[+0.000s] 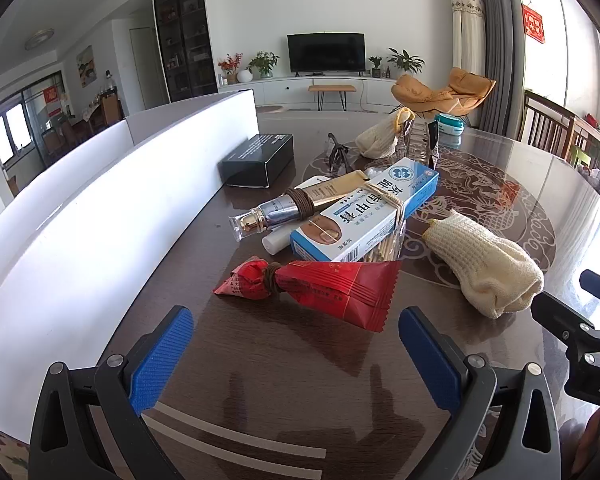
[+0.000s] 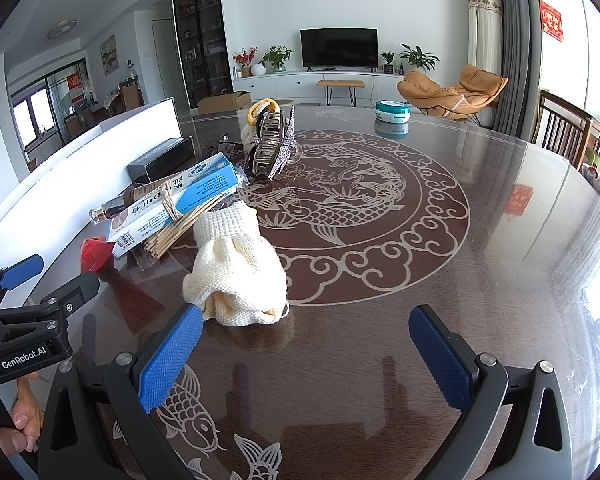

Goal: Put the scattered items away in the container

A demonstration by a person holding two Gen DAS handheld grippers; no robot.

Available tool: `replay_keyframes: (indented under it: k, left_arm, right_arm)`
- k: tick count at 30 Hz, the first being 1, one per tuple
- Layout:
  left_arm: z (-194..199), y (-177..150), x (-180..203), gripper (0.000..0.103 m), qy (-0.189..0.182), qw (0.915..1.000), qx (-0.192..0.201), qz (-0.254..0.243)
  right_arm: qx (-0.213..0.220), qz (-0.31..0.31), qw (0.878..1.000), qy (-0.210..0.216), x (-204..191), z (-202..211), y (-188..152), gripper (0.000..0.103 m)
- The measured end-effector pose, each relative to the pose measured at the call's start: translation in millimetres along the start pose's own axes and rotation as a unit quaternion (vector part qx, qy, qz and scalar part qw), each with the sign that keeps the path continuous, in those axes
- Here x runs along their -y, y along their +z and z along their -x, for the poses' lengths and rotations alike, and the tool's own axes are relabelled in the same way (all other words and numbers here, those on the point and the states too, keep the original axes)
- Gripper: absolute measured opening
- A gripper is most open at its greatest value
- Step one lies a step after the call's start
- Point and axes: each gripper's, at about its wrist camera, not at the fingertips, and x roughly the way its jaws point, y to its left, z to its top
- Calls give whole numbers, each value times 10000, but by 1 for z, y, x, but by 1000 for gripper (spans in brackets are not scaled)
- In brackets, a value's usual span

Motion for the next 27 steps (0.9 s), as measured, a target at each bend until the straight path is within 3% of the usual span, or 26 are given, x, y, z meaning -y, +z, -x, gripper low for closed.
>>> replay_keyframes:
  k: [27]
  left_arm:
    - [1,-1,2,103,48,10000,32,-71]
  right_arm:
    - [-10,-1,10000,1,0,0,0,103]
